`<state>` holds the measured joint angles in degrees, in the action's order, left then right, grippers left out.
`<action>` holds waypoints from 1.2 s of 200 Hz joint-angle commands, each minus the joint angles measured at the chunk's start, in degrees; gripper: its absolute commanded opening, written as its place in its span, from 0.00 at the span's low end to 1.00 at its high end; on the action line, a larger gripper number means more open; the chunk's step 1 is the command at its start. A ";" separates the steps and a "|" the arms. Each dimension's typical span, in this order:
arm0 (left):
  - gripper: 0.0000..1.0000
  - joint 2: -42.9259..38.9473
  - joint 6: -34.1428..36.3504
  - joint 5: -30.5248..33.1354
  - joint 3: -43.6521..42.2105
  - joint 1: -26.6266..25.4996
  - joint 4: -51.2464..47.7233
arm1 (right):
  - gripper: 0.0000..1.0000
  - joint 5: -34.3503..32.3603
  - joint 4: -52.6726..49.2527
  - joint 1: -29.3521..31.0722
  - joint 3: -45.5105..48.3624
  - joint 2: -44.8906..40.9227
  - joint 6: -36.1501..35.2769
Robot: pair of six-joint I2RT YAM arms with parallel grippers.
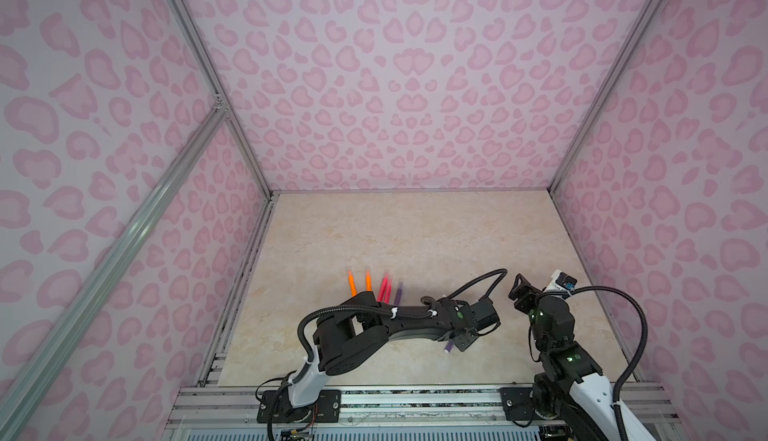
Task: Insert the pens into the pen caps
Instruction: 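Lower the left gripper and grasp the purple marker near its tip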
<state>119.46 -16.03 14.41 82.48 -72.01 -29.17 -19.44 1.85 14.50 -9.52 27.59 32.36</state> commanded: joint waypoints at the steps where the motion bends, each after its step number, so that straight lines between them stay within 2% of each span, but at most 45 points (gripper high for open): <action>1: 0.33 -0.55 0.26 0.98 -1.15 0.03 -7.28 | 0.86 -0.07 0.12 0.00 0.55 -0.10 -0.11; 52: 0.35 -0.78 -0.11 -2.59 -1.27 -0.02 -7.31 | 0.86 0.02 0.09 -0.02 0.64 -0.29 -0.12; 57: 0.40 -0.77 -0.33 -2.79 -1.27 0.00 -7.38 | 0.86 0.06 0.09 0.00 0.64 -0.35 -0.11; 82: 0.41 -1.46 -1.35 -2.98 -1.49 -0.04 -7.69 | 0.86 0.02 0.09 0.00 0.80 -0.65 -0.10; 140: 0.37 -1.52 -3.34 -7.26 -1.40 0.06 -7.82 | 0.86 0.11 0.00 -0.05 0.90 -1.00 -0.18; 197: 0.37 0.19 -3.39 -8.22 -1.04 0.92 -7.25 | 0.86 0.09 0.00 0.00 0.99 -1.09 -0.11; 204: 0.33 0.33 -3.48 -8.13 -1.00 1.10 -7.34 | 0.86 0.09 0.00 0.00 0.94 -1.22 -0.11; 240: 0.32 0.47 -3.48 -7.47 -1.00 1.56 -7.66 | 0.86 0.15 0.00 -0.04 1.08 -1.42 -0.15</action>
<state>118.52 -19.42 7.46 81.97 -70.87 -32.64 -19.29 1.83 14.50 -9.10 26.33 32.38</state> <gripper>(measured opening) 0.315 0.860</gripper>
